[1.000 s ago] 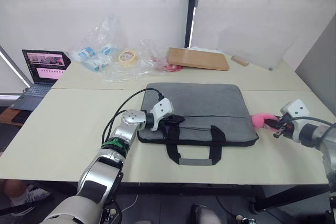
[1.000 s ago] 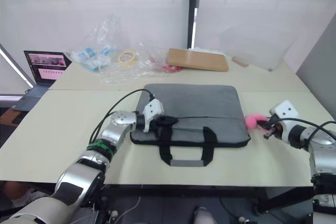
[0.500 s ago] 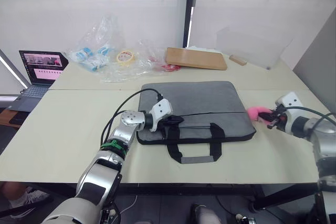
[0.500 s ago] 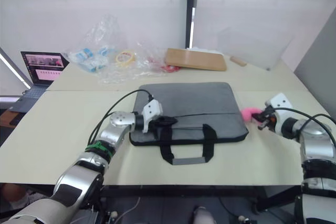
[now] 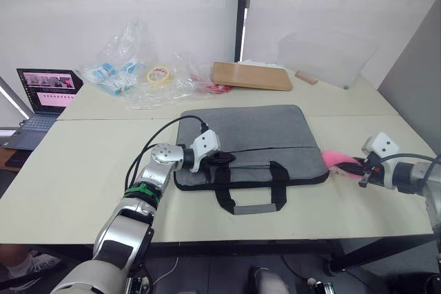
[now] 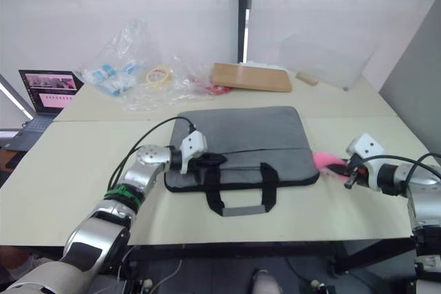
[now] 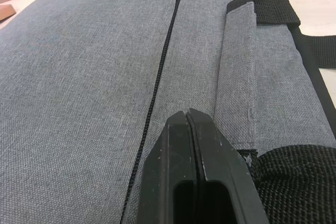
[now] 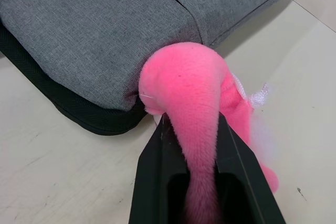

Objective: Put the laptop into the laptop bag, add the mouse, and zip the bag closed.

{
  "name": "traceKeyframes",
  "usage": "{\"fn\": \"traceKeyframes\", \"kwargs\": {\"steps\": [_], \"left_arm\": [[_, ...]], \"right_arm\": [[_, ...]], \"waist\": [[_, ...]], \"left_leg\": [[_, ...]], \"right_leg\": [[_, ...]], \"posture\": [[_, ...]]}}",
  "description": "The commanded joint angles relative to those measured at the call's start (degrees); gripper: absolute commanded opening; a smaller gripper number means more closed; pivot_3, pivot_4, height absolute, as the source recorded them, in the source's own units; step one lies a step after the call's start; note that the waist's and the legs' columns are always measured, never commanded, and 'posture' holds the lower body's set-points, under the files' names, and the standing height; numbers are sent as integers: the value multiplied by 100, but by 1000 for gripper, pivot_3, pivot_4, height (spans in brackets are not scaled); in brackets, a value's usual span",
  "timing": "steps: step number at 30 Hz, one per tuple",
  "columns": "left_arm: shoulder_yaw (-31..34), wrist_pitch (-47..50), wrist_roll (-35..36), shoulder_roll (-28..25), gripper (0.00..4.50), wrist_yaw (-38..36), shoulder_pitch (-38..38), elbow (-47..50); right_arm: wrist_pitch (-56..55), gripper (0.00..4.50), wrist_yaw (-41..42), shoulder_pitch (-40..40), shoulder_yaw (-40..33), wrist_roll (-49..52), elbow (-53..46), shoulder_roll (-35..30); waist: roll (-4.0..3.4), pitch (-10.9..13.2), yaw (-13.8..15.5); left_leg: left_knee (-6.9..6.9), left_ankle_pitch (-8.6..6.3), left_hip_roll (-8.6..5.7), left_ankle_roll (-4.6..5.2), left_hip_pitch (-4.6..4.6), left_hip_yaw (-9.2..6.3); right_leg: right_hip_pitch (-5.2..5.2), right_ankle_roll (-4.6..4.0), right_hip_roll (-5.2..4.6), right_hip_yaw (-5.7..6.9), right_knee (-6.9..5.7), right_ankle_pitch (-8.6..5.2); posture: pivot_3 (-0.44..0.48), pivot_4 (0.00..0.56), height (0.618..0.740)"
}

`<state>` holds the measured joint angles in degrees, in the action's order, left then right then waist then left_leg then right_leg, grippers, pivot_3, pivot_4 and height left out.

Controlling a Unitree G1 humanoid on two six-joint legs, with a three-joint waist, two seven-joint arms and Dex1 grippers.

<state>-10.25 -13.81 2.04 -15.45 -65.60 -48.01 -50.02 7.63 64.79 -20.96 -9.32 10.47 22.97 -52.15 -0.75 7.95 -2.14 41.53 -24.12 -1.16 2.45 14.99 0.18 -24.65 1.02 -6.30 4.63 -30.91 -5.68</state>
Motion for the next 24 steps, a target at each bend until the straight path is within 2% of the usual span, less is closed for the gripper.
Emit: {"fn": "traceKeyframes", "kwargs": {"steps": [1, 2, 4, 8, 10, 11, 12, 15, 18, 21, 24], "left_arm": [[102, 209, 84, -171, 0, -219, 144, -168], [183, 221, 182, -173, 414, -254, 149, -91], [311, 342, 348, -191, 757, -332, 168, 70], [645, 770, 768, -347, 2122, -319, 352, 757], [831, 1087, 981, -544, 2770, -304, 556, 1255], [1064, 1346, 1160, -799, 3228, -250, 766, 1673], [1228, 1545, 1289, -984, 3371, -201, 923, 1989], [1548, 1974, 1510, -1452, 4479, -63, 1373, 2708], [1848, 2399, 1730, -1810, 4479, 126, 1785, 3356], [2499, 2795, 1982, -2235, 4479, 522, 2281, 3883], [3084, 2776, 1884, -2668, 4479, 1030, 2566, 3757]], "right_arm": [[-236, 818, -28, -126, -222, 185, -100, -50], [-341, 1190, -51, -155, -269, 175, -28, -77], [-507, 1779, -24, -159, -336, 178, 58, -138], [-570, 3173, 364, 13, -560, 470, -57, -347], [-286, 3821, 650, 125, -709, 794, -326, -474], [257, 4307, 868, 213, -853, 1151, -654, -641], [655, 4444, 1017, 281, -957, 1410, -896, -764], [1109, 4500, 1012, 355, -1166, 1661, -1203, -983], [1376, 4500, 876, 279, -1363, 1772, -1176, -1087], [531, 4500, 456, 11, -1439, 1238, -441, -1150], [-336, 4500, 142, -358, -1297, 769, 694, -1235]], "waist": [[0, 0, -1], [0, 0, -2], [1, 5, -4], [0, 16, 10], [4, 21, 15], [6, 22, 13], [3, 28, -1], [-1, 30, -15], [0, 32, 84], [1, 36, 157], [7, 47, 150]], "left_leg": [[-1, 1, 0, -1, 5, 2], [-1, 2, -2, -4, 16, 5], [-1, 5, -9, -8, 31, 15], [-7, 6, -17, -10, 40, 19], [-12, 6, -16, -10, 44, 18], [-15, 6, -15, -10, 47, 18], [-16, 6, -11, -10, 50, 17], [-2, 10, -2, -17, 91, 22], [12, 10, -20, -21, 100, 15], [16, 9, -27, -24, 111, 10], [13, 7, -34, -28, 114, 6]], "right_leg": [[-7, 0, 0, -2, -1, 0], [-24, 0, 0, -5, -5, 0], [-48, -2, 1, -15, -13, 1], [-60, -3, 4, -17, -10, 2], [-65, -3, 3, -17, -8, 2], [-70, -3, 3, -17, -8, 2], [-75, -3, 3, -17, -8, 2], [-167, -8, 0, -22, -40, 7], [-174, -11, -2, -10, -44, 11], [-172, -2, -11, -9, -32, 17], [-174, 1, -10, -4, -29, 16]], "posture": [[0, 150, 740], [0, 150, 740], [0, 150, 740], [0, 150, 740], [0, 150, 740], [0, 150, 740], [0, 150, 740], [0, 150, 740], [0, 150, 740], [0, 150, 740], [0, 150, 740]]}}
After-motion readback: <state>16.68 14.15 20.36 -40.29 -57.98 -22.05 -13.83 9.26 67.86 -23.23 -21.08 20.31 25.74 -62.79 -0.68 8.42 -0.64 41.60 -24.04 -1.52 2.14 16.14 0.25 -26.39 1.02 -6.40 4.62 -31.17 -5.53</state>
